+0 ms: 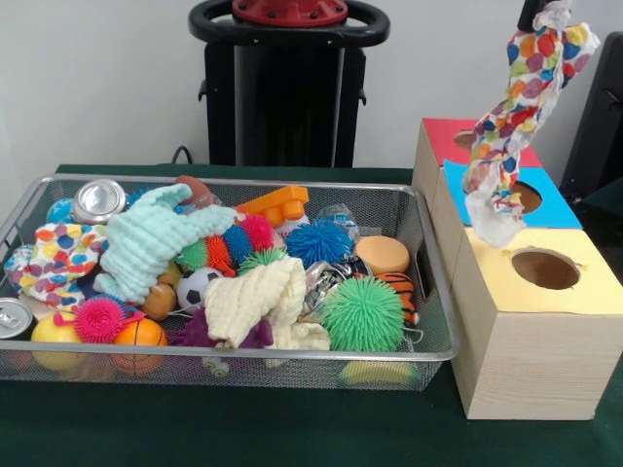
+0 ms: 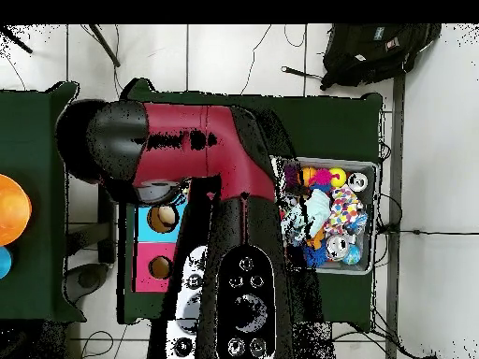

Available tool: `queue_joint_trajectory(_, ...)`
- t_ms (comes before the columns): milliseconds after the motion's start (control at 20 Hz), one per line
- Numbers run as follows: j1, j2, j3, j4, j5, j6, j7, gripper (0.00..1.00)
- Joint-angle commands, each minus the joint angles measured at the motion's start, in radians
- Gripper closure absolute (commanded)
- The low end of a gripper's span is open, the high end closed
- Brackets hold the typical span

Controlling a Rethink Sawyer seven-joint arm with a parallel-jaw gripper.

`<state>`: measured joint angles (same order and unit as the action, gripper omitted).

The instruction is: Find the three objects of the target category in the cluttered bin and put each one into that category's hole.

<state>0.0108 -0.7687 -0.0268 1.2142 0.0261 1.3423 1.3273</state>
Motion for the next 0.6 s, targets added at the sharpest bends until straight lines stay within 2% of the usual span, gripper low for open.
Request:
queue_joint_trajectory(50, 0.007, 0.001, -0.009, 0.171, 0.041, -0.023, 0.278, 1.0)
queue_joint_trajectory(600, 0.023, 0.012, -0.017, 0.181, 0.073, -0.065, 0.302, 1.0)
